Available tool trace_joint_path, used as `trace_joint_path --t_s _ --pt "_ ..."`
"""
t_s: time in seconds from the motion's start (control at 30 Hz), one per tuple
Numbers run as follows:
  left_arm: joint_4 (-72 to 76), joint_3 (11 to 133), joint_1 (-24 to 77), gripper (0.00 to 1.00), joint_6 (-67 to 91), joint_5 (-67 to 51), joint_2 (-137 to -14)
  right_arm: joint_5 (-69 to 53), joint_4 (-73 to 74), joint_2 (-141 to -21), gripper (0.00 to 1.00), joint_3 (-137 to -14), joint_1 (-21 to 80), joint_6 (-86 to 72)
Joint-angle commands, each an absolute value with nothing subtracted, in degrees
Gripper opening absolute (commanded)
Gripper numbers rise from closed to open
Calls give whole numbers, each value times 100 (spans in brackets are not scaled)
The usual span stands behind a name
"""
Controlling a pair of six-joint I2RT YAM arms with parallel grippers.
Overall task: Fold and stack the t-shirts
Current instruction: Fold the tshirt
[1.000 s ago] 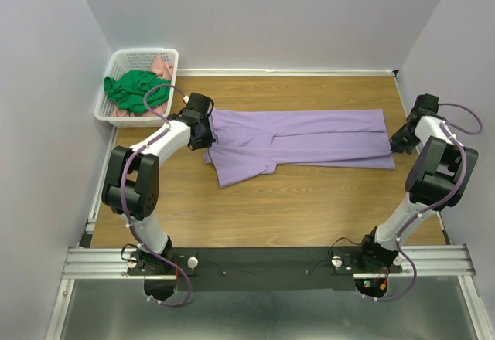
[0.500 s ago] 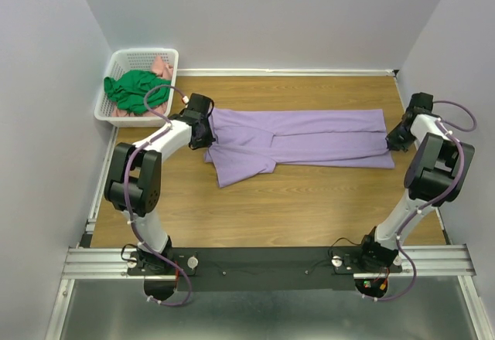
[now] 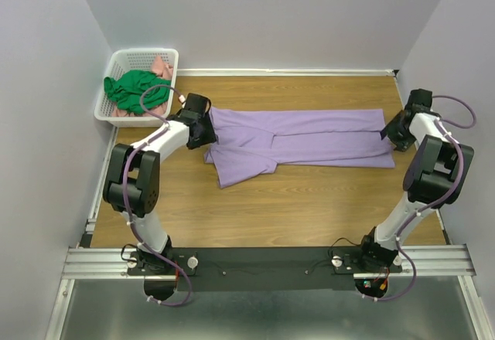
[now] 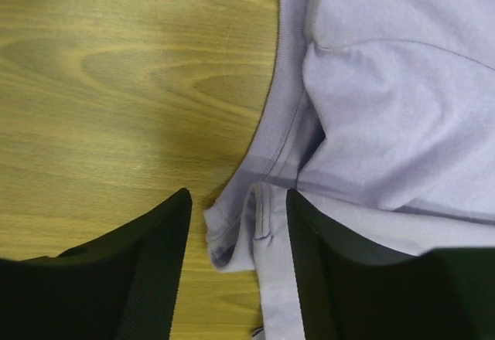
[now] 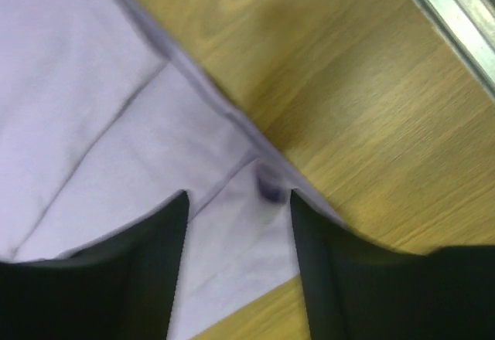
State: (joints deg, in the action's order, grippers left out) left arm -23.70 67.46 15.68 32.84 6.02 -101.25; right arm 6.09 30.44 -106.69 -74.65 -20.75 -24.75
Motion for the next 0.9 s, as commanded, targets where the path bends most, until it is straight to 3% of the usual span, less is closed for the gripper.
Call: trace_joint_path --t_s 0.0,0.1,0.27,0.4,0.53,0.7,0.87 --pt "-2452 6900 1556 65 3235 747 -9547 572 2900 -9942 71 -7541 -1645 -2478" --pt "-2540 6680 1652 66 3217 747 -9099 449 2900 -9432 85 -7269 -1136 -2557" --pt "-2575 5715 2108 66 3331 668 -8324 -139 2708 -8667 88 -6549 -160 -2970" --pt "-2304 4801 2837 66 3559 476 -7727 -1279 1648 -8018 81 -5383 823 -3391" --pt "-1961 4123 3128 66 3744 343 -7576 -1652 678 -7788 73 -4503 1519 -3779" --pt "-1723 3885 3287 66 3753 264 -7611 -1889 -279 -7953 54 -3833 2143 -4025" --pt "-1504 3867 3436 64 3665 308 -7795 -1960 -1202 -8418 50 -3656 2583 -4157"
